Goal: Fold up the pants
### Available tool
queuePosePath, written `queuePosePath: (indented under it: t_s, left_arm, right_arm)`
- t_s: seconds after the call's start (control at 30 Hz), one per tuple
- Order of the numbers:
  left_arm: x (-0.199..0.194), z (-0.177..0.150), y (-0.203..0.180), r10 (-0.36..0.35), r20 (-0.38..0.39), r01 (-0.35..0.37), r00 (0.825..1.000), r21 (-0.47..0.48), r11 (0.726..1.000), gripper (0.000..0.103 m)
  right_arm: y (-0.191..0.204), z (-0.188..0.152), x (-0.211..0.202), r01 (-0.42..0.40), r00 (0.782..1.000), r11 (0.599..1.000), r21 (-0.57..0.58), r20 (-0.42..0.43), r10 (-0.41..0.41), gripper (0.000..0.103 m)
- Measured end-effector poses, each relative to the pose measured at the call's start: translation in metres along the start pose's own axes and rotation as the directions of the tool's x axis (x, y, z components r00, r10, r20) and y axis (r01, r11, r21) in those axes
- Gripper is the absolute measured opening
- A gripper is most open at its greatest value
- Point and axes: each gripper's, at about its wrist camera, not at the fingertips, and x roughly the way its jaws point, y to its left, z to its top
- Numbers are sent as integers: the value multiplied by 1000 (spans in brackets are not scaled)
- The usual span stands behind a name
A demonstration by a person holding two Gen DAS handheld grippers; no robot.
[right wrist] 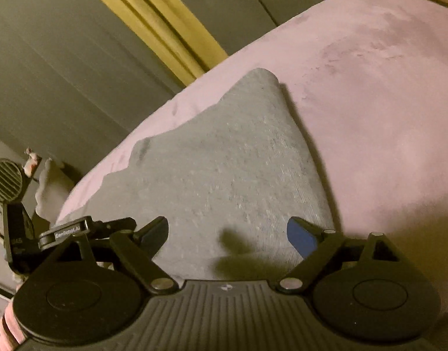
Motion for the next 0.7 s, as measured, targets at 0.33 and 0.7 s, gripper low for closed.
queuePosePath:
  t_s: [0.33, 0.7]
  left_arm:
    - [15, -8, -27, 48, -15, -47, 999, 67, 997, 99]
    - [11, -13, -15, 46, -54, -43, 998, 53, 998, 34]
  right_arm:
    - [2, 7, 19, 73, 997, 996, -49, -4, -74, 89]
    - [6, 4, 28, 106, 994, 991, -87, -6, -107, 92]
